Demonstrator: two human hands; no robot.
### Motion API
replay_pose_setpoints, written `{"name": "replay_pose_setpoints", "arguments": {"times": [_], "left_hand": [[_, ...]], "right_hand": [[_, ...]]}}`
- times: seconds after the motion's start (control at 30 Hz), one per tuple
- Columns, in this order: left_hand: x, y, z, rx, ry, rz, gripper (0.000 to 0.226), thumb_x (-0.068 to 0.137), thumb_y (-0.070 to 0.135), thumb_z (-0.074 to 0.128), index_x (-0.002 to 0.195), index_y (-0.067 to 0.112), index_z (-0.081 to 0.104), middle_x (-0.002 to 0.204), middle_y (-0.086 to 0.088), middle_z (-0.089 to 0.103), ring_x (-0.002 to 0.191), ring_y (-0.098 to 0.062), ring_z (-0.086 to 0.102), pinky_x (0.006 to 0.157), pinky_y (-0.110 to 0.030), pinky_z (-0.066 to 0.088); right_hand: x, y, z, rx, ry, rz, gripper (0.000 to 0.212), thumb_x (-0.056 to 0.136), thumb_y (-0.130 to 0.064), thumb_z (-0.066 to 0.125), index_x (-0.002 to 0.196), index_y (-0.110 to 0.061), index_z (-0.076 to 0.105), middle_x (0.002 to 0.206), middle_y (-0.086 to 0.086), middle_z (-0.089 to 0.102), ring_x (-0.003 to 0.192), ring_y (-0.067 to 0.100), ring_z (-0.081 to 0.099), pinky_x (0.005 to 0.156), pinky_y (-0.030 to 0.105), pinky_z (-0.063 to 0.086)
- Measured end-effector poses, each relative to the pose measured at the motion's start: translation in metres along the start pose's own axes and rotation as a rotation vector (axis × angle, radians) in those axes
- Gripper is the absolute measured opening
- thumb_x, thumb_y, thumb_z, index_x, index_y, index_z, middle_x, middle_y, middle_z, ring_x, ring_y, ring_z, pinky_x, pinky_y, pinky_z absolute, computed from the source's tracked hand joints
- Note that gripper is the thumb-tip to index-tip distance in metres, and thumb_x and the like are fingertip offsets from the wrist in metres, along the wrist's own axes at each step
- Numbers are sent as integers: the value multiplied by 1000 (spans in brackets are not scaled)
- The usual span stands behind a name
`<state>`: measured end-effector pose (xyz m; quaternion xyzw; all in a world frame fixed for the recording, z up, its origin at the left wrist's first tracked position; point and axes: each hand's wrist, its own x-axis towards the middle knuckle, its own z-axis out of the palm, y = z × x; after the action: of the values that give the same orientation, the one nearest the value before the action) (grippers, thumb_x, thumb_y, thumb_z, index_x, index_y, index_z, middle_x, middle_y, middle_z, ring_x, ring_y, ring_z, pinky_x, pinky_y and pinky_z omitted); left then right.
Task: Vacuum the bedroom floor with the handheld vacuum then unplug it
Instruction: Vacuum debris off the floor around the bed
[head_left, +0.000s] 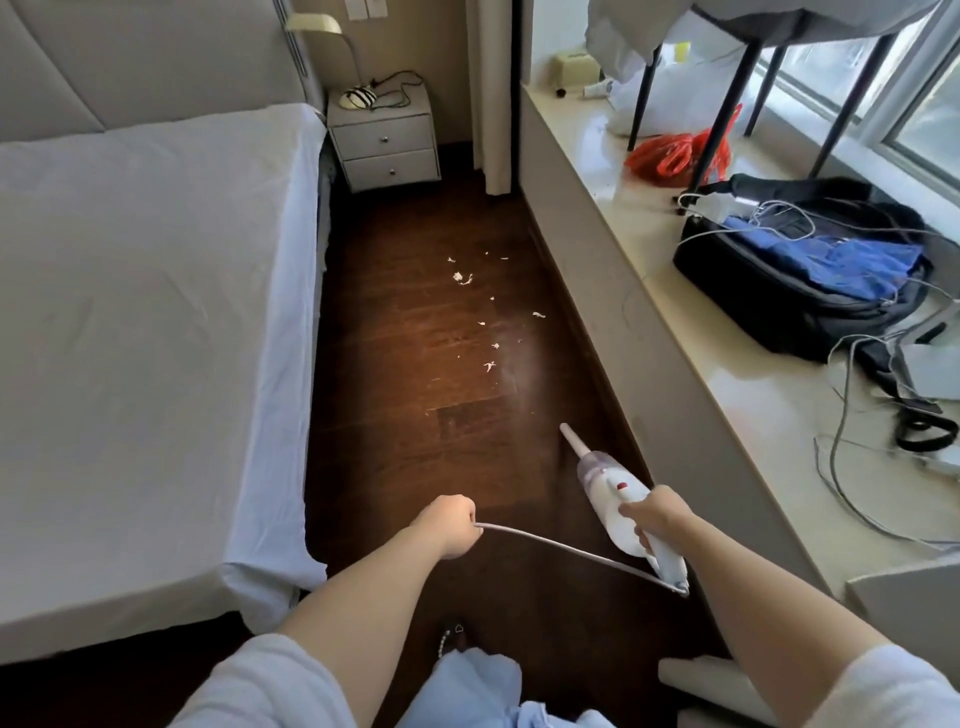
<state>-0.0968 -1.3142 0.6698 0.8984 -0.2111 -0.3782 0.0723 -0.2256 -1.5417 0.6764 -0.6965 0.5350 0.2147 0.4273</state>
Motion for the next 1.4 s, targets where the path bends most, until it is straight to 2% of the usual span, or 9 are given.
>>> {"name": "replay_pose_setpoints", "arguments": {"times": [0.27, 0.4, 0.63, 0.9, 1.03, 1.17, 1.27, 1.33, 1.4], "left_hand": [[29, -13, -15, 3, -3, 29, 19, 95, 27, 52, 107, 16, 62, 100, -1, 61, 89, -16, 59, 78, -25, 49], [39, -30, -30, -2, 21, 11, 21, 96, 28, 51, 109, 15, 61, 106, -3, 62, 92, -16, 59, 82, -26, 50], [46, -54, -41, 24, 47, -27, 21, 96, 26, 51, 111, 16, 61, 104, -2, 62, 87, -13, 57, 80, -23, 48], [38, -21, -31, -12, 32, -34, 22, 96, 27, 50, 110, 16, 61, 103, -2, 62, 94, -17, 61, 88, -29, 52], [29, 5, -17, -36, 12, -31, 23, 96, 28, 50, 111, 15, 62, 108, -5, 63, 97, -20, 61, 89, -31, 52], [16, 22, 2, -57, 7, -45, 20, 95, 26, 51, 108, 15, 62, 105, -4, 62, 94, -18, 61, 85, -27, 51], [7, 31, 11, -59, 1, -68, 19, 95, 25, 52, 107, 14, 62, 106, -5, 63, 95, -19, 61, 83, -28, 51], [2, 40, 17, -52, -8, -67, 19, 94, 25, 52, 106, 14, 62, 108, -6, 63, 97, -21, 61, 82, -29, 50], [-2, 50, 23, -52, -10, -50, 20, 95, 25, 53, 107, 14, 62, 108, -6, 64, 97, -21, 61, 82, -29, 50]], "right_hand": [[6, -52, 0, -162, -56, -52, 24, 88, -24, 60, 92, -1, 54, 57, 7, 56, 45, 18, 50, 46, 22, 38], [2, -84, 19, -233, -100, -101, 26, 88, -29, 61, 90, -5, 52, 61, 6, 56, 52, 19, 53, 50, 23, 40], [-10, -107, 53, -250, -152, -105, 40, 93, -28, 57, 119, 2, 56, 75, 8, 56, 75, 25, 55, 71, 30, 42], [-8, -87, 27, -245, -82, -79, 38, 95, -25, 55, 122, 2, 55, 99, 14, 62, 83, 26, 57, 69, 29, 44], [2, -69, 0, -220, -33, -61, 36, 94, -23, 55, 120, 1, 55, 80, 11, 57, 69, 20, 54, 55, 25, 42], [13, -39, -22, -192, -36, -76, 32, 91, -11, 53, 118, 6, 60, 62, 7, 50, 53, 16, 49, 51, 28, 44], [18, -15, -36, -194, -4, -95, 31, 92, -9, 51, 116, 6, 61, 60, 5, 49, 50, 15, 47, 57, 29, 46], [22, -2, -45, -179, 11, -99, 29, 93, -9, 50, 115, 5, 62, 60, 4, 48, 49, 15, 46, 53, 27, 43], [23, 9, -54, -147, 31, -81, 17, 93, -8, 49, 98, 0, 64, 60, 4, 48, 49, 15, 45, 51, 26, 43]]}}
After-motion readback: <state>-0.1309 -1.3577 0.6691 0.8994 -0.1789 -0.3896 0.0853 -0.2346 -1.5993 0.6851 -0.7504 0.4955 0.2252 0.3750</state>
